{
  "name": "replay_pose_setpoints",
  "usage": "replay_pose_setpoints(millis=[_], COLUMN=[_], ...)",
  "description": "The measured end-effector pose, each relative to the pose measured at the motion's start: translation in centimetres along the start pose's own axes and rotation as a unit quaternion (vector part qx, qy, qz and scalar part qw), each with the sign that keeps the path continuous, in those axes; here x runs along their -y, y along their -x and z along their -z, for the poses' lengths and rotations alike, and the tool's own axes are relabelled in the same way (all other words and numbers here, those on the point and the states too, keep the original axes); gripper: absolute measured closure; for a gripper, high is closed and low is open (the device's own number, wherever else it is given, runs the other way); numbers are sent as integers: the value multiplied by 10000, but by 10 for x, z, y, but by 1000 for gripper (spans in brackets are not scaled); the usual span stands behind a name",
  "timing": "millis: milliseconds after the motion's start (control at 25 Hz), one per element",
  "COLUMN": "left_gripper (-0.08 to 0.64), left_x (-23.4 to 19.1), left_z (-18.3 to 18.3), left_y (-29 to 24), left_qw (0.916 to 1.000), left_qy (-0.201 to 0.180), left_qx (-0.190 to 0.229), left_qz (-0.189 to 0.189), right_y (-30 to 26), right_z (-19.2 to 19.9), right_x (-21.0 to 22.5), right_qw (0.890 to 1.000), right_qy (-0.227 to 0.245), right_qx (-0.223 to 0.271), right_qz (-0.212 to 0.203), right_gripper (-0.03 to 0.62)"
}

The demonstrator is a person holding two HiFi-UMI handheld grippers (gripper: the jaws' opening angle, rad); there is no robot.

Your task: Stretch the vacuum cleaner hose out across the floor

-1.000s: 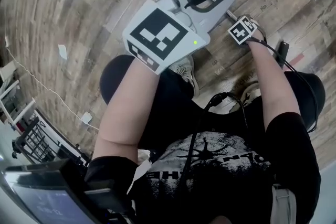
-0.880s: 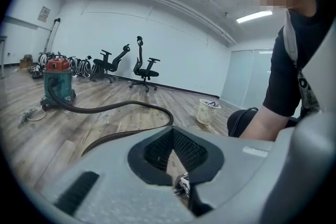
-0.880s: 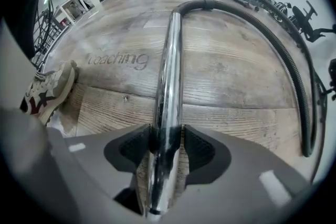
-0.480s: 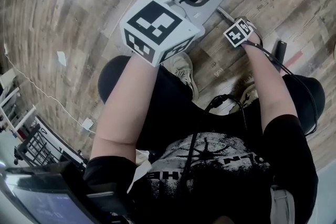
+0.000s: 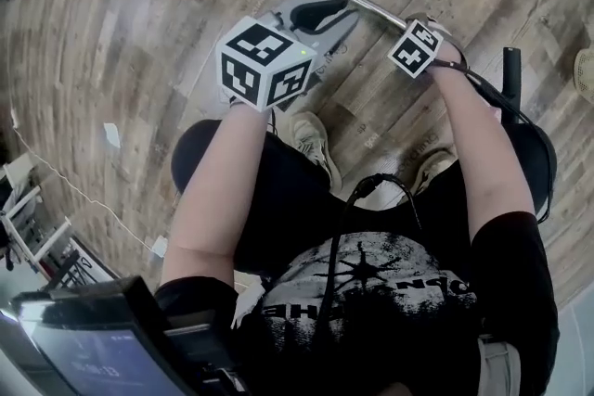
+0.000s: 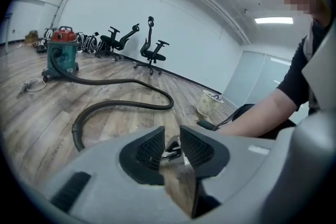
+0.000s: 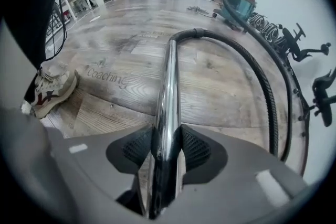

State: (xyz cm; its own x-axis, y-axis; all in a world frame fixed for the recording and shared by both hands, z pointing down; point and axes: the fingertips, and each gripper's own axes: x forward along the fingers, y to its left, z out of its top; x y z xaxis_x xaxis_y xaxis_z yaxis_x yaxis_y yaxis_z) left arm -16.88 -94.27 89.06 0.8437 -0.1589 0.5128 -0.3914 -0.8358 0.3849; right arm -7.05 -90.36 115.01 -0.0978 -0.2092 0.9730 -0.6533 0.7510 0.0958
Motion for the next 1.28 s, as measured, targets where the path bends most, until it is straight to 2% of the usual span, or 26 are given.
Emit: replay_pose_setpoints(millis=[160, 280, 400, 520, 600, 720, 840, 960, 1040, 1080, 1280], left_gripper=[406, 386, 376, 367, 364, 348, 341, 311, 301, 301, 317], left_x=[-1, -19, -37, -51, -52, -42, -42, -47, -59, -67, -96], left_z=[15, 44, 71, 86, 93, 99, 100, 103, 103, 103, 103], left_y=[-25, -50, -86, -122, -142, -166, -181, -190, -190, -189, -177], left_qw=[9968, 9877, 9680, 9428, 9218, 8852, 8404, 7913, 7566, 7424, 6936], left_qy=[761, 1453, 2422, 3296, 3845, 4595, 5280, 5824, 6087, 6161, 6301], left_qx=[-249, -552, -567, -142, 233, 703, 1215, 1849, 2381, 2624, 3490], left_qz=[33, -193, -334, -471, -438, -166, 85, 213, 216, 198, 102], right_y=[30, 55, 79, 95, 99, 104, 110, 114, 118, 120, 130], right_z=[-4, -5, 2, 7, 10, 16, 17, 23, 24, 23, 29], right_x=[43, 62, 69, 68, 63, 57, 50, 41, 35, 31, 8], right_qw=[9984, 9956, 9939, 9933, 9917, 9907, 9903, 9911, 9914, 9911, 9884], right_qy=[541, 899, 1037, 1071, 1186, 1266, 1286, 1219, 1181, 1192, 1317], right_qx=[-78, 25, 192, 324, 359, 332, 356, 394, 467, 515, 754], right_qz=[169, 253, 308, 306, 349, 372, 398, 357, 307, 283, 78], right_gripper=[416, 416, 417, 417, 417, 419, 419, 420, 420, 422, 422])
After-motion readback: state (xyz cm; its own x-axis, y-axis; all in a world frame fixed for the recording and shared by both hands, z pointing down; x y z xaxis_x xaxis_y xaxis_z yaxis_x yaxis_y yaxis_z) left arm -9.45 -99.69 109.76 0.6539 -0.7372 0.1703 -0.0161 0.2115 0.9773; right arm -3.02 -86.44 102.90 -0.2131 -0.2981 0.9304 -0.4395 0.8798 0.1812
